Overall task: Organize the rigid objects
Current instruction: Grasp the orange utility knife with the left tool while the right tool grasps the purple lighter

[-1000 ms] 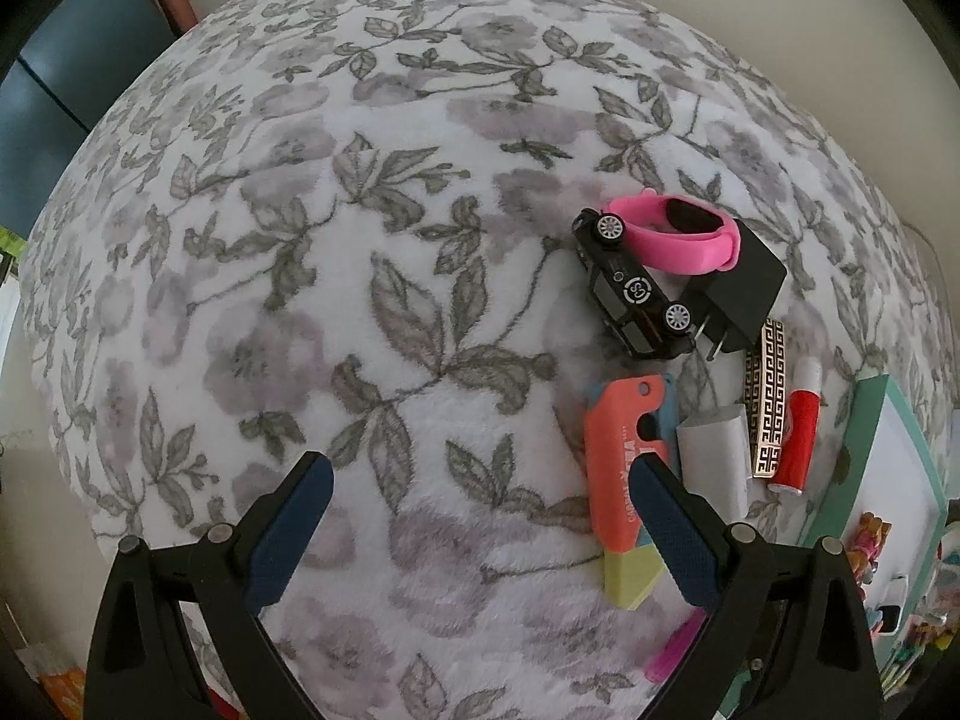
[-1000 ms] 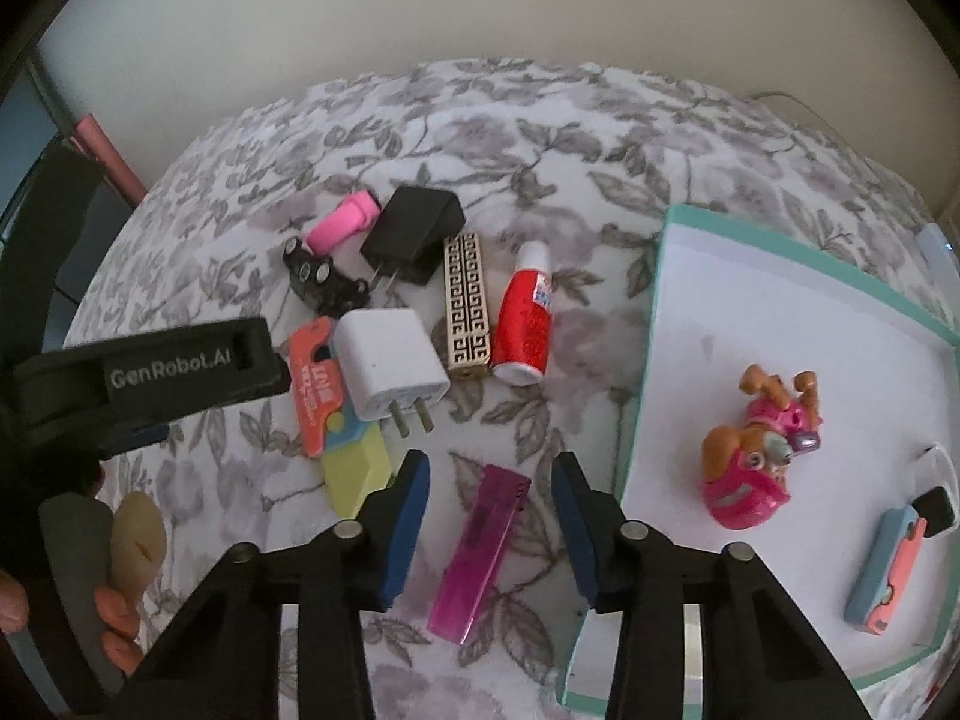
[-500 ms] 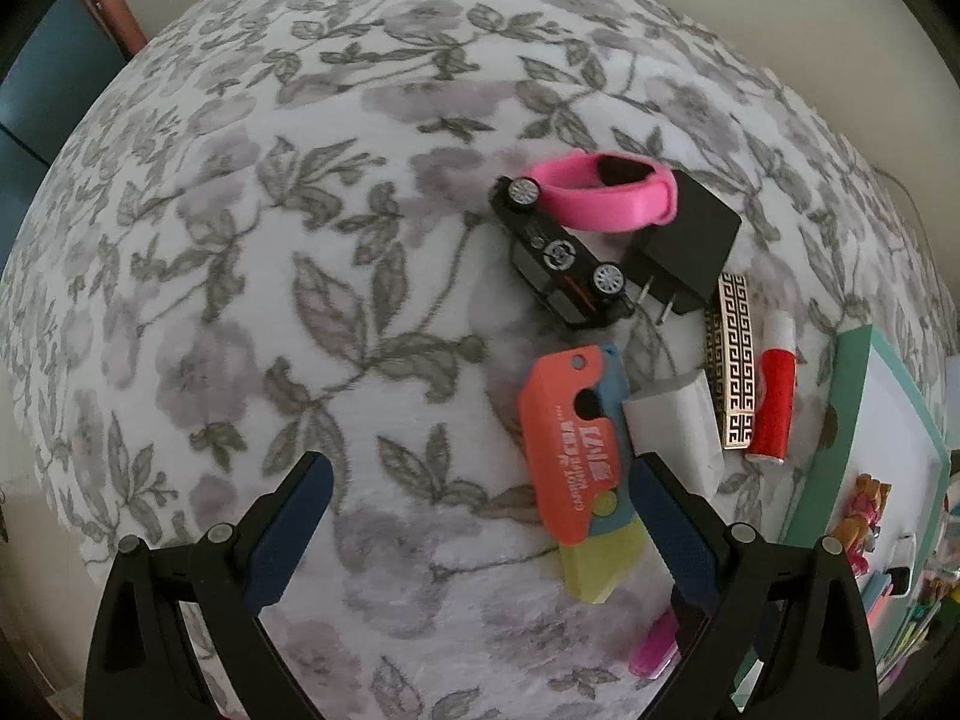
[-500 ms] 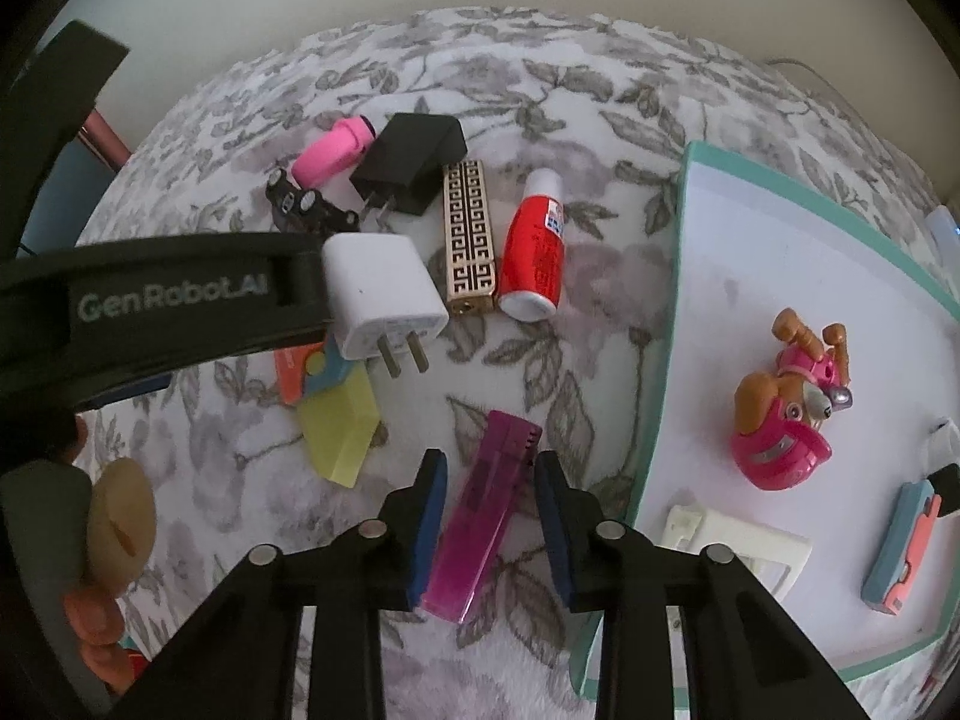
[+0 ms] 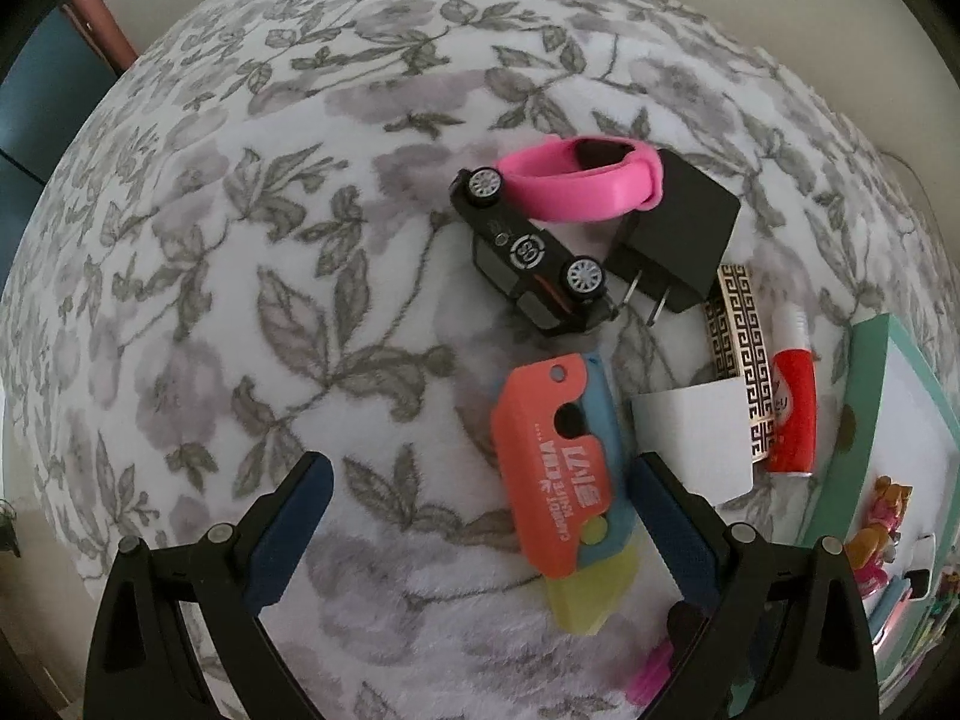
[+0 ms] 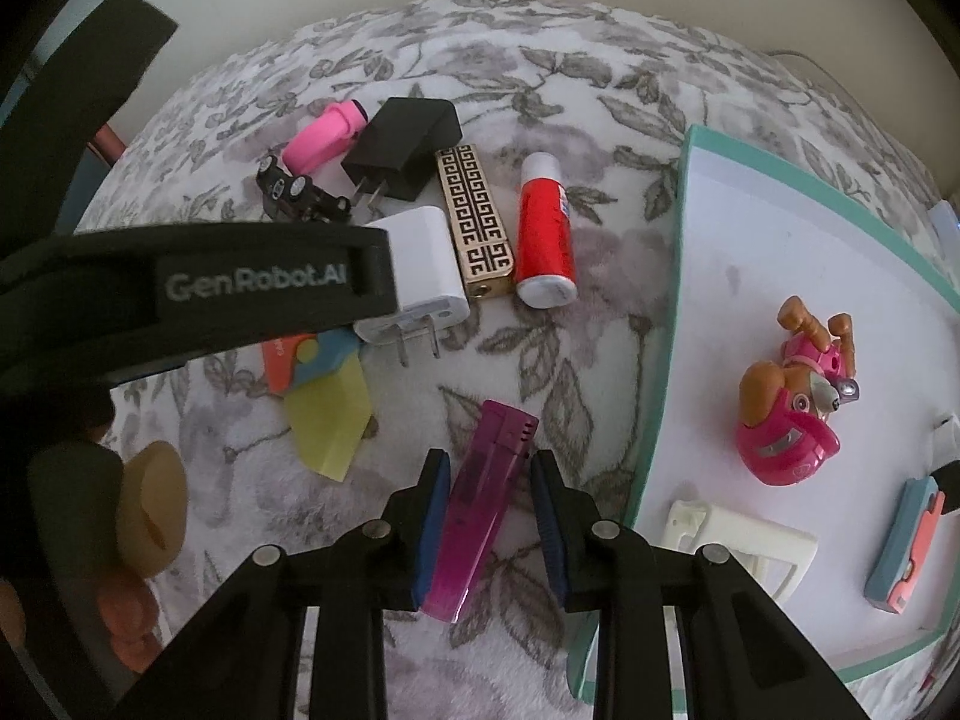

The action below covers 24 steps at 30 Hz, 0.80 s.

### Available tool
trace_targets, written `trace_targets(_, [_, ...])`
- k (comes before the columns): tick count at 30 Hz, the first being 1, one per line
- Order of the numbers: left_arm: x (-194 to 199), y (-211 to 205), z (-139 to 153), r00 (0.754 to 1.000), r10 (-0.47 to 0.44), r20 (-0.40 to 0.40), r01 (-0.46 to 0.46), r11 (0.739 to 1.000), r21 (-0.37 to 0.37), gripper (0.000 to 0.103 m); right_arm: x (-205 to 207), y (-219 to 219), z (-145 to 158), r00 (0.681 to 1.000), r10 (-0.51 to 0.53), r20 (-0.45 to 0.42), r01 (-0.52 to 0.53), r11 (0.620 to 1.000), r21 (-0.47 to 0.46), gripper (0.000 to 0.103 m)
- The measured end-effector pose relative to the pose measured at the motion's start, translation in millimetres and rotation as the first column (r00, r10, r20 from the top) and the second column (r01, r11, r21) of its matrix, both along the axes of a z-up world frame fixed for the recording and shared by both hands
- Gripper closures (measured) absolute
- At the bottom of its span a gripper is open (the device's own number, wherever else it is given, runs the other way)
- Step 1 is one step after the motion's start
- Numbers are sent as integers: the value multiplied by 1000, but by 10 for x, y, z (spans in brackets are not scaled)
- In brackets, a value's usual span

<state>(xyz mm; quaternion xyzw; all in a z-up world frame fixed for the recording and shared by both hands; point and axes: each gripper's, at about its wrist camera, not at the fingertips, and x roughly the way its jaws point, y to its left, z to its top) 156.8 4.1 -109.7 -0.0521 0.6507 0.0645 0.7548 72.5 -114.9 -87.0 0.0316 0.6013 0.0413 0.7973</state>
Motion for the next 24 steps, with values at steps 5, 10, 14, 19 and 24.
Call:
trace_targets(5, [22,-82,-3,1000,-14,6,14,1000,20,4,10,7,-9,1000,4,0,-4,1000,-8,73])
trace_targets(10, [-16,-107,39,1000,-16,14,17,999,-31,19,13,-3,-12,1000,3,0,-3,1000,-1,72])
trace_targets(14, [-58,-183,113,999,-40,26,42,998,-49,33,-3,5,-11,1000,9,-5,-9,1000,-10,73])
trace_targets(19, [-60,-298,186,996,-76,35,77,997,-17,36,-16,15,-17,1000,5,-10,-5,1000,-10,72])
trace_targets(24, [-40,-411,102,996,-89,17,89,996,-10,37,-21,15,-24,1000,3,-12,-3,1000,-5,73])
